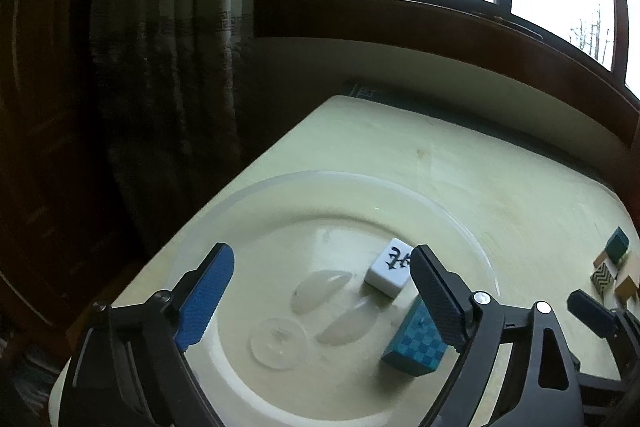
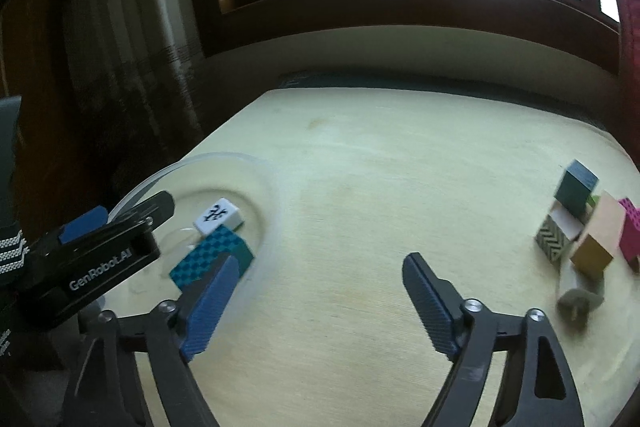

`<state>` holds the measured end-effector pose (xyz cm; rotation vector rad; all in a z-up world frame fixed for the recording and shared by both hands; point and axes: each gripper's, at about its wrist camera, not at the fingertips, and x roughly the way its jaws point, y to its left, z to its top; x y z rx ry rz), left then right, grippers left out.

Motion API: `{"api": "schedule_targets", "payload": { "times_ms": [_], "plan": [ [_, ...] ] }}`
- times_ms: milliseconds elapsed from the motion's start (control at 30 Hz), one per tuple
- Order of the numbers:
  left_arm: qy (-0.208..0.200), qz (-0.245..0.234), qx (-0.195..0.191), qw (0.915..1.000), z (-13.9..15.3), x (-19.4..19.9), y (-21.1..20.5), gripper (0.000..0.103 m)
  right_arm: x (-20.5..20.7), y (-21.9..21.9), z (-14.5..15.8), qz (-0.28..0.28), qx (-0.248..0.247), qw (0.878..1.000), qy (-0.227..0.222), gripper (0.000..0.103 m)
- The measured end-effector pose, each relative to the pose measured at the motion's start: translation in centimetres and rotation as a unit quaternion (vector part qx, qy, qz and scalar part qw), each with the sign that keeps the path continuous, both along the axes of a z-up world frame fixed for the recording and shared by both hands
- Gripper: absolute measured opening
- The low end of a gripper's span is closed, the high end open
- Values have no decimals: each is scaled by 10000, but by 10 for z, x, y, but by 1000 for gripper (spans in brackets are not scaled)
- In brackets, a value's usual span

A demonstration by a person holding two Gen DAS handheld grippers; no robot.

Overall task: Organize rigid objects
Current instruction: 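Move both open tools away from the container toward the block pile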

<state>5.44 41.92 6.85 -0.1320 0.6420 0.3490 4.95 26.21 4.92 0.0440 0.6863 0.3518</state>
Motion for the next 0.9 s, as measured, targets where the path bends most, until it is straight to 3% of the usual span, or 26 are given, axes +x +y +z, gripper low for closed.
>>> {"api": "schedule_targets", "payload": {
  "times_ms": [900],
  "plan": [
    [175, -775, 252, 9965, -5, -4, -69, 91, -10, -77, -1, -753, -102, 9970, -110, 89]
  ]
}}
